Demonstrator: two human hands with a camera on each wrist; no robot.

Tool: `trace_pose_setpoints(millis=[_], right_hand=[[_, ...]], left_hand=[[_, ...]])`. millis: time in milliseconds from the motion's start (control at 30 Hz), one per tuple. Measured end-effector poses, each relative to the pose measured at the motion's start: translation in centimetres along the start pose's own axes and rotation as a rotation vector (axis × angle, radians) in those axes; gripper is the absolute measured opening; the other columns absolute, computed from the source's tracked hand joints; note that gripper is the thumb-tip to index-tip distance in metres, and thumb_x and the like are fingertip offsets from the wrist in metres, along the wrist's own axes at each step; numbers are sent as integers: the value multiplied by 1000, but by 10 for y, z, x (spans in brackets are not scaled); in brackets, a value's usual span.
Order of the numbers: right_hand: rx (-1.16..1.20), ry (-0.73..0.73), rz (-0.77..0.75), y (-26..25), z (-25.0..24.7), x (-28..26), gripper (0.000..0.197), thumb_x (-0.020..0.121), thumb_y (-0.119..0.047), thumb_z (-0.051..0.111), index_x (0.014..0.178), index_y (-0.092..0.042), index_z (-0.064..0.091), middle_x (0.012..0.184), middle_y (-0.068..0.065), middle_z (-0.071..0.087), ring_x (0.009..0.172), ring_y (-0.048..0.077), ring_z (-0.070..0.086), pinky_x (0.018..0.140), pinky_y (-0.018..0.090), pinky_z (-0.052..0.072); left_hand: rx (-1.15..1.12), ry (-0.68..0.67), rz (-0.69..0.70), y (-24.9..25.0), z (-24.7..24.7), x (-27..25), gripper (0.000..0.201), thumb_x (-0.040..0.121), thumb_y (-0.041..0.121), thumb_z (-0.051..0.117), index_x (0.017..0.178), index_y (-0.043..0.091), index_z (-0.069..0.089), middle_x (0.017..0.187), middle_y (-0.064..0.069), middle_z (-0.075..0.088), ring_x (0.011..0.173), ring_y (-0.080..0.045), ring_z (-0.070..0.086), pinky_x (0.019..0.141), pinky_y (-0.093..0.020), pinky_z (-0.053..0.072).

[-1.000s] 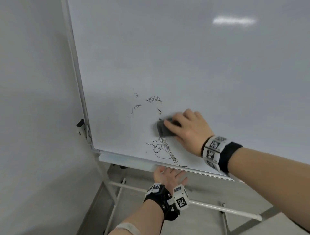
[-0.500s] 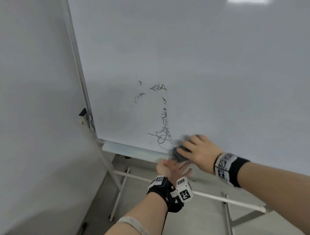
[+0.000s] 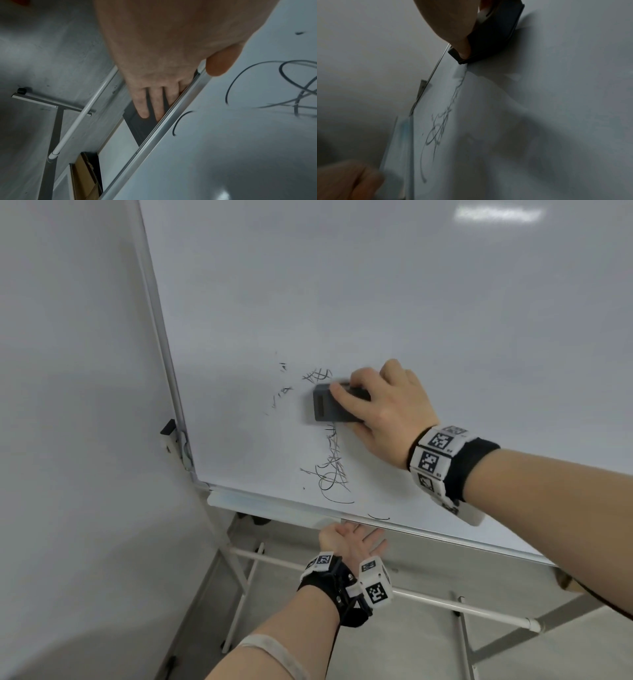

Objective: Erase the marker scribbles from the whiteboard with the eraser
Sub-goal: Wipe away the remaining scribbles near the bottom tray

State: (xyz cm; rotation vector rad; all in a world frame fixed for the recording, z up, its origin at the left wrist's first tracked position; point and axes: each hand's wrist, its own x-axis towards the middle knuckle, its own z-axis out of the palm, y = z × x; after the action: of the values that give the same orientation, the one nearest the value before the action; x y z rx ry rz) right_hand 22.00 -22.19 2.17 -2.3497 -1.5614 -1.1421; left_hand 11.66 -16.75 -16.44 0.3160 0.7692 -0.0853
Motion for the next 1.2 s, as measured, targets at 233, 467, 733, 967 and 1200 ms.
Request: trace_pose_setpoints(millis=[233, 467, 733, 967, 1200], right_hand=[[19, -231, -154, -43, 40, -71, 44, 77, -16, 59, 120, -20, 66, 109, 4, 61, 91, 28, 45, 74, 38, 39], [-29, -626, -207, -51, 54, -129, 54, 63, -32, 76, 115, -20, 66, 112, 5, 62, 98, 33, 58, 82, 45, 52], [-151, -528, -267, 6, 23, -168, 51, 65, -12, 55, 114, -23, 67, 113, 5, 61, 97, 31, 52, 82, 41, 39], [-253, -569, -457, 10, 16, -168, 38, 66, -16, 50, 97, -25, 71, 96, 2, 59, 90, 26, 45, 79, 41, 31], [-211, -785, -510, -24, 37, -135, 22, 71, -29, 71, 91, -38, 73, 110, 1, 55, 106, 28, 43, 86, 45, 41]], left_hand=[[77, 13, 5, -1, 1, 0, 56, 100, 20, 20, 153, 6, 26, 153, -25, 36, 136, -46, 41, 107, -58, 36], [15, -56, -14, -1, -1, -2, 55, 84, 12, 28, 133, 2, 51, 132, -27, 56, 123, -44, 52, 103, -59, 39], [18, -26, -28, 3, -2, 13, 65, 89, 23, 24, 152, 10, 31, 154, -22, 37, 139, -43, 38, 114, -60, 27], [15, -31, 14, -7, -6, 15, 61, 70, 19, 35, 127, 7, 55, 131, -23, 58, 120, -41, 55, 113, -59, 28], [0, -86, 33, -7, -11, 25, 30, 60, 33, 53, 84, 15, 51, 99, -10, 64, 94, -32, 61, 99, -41, 36]])
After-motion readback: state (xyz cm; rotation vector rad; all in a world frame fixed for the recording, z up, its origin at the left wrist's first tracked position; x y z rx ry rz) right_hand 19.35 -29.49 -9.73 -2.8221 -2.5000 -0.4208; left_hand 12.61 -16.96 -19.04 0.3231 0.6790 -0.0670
